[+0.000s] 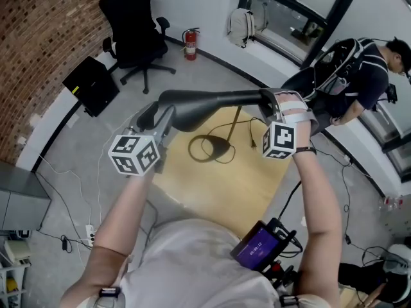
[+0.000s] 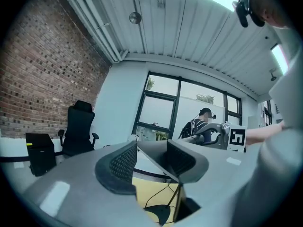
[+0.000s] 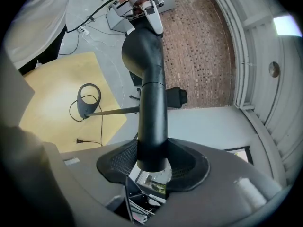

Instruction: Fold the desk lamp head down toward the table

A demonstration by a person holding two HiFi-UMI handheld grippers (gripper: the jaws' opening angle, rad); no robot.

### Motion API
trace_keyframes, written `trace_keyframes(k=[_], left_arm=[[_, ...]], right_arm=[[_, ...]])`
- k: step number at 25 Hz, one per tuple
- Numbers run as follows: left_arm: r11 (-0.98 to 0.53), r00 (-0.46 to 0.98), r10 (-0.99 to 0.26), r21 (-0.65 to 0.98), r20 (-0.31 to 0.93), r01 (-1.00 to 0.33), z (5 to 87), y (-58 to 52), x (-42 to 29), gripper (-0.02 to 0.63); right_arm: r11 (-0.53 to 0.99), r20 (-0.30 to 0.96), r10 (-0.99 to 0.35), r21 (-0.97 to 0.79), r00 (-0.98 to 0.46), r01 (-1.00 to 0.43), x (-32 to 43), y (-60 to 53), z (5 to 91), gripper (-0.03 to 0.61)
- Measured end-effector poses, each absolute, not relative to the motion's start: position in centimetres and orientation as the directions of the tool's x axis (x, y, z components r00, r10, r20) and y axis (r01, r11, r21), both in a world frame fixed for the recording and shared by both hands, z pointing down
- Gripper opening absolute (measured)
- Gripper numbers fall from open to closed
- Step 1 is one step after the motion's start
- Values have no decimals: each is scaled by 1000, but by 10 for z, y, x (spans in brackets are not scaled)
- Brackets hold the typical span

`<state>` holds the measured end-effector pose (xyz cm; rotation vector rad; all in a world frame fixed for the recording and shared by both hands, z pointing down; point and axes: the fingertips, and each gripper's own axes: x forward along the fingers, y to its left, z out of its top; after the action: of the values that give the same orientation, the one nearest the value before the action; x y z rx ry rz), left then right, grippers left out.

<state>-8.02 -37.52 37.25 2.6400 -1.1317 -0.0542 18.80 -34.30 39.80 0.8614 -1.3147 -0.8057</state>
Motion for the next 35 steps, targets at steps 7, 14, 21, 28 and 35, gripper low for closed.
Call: trace_keyframes(k=[7,14,21,28,35], left_arm=[[-654,720,-690,361,73,-665,395,-375,-80,192],[-646,730,-678,408,82,-646,420,-371,-76,193],[-638,747,-659,460,87,-617,438,-373,-71,196],[-634,767,-634,501,100,-589,460,-369,-62,198],[-624,791,-602,552,110,-553,482,-370,-56,198]], right_arm=[[468,455,-881,878,129,105,188,-344,390,204],[462,440,-885,869,151,177,189,-341,390,204],[474,437,-880,841,188,260,191,-343,382,204],[481,429,-876,807,218,344,189,-342,377,204],[482,421,-876,767,235,424,181,-343,372,204]])
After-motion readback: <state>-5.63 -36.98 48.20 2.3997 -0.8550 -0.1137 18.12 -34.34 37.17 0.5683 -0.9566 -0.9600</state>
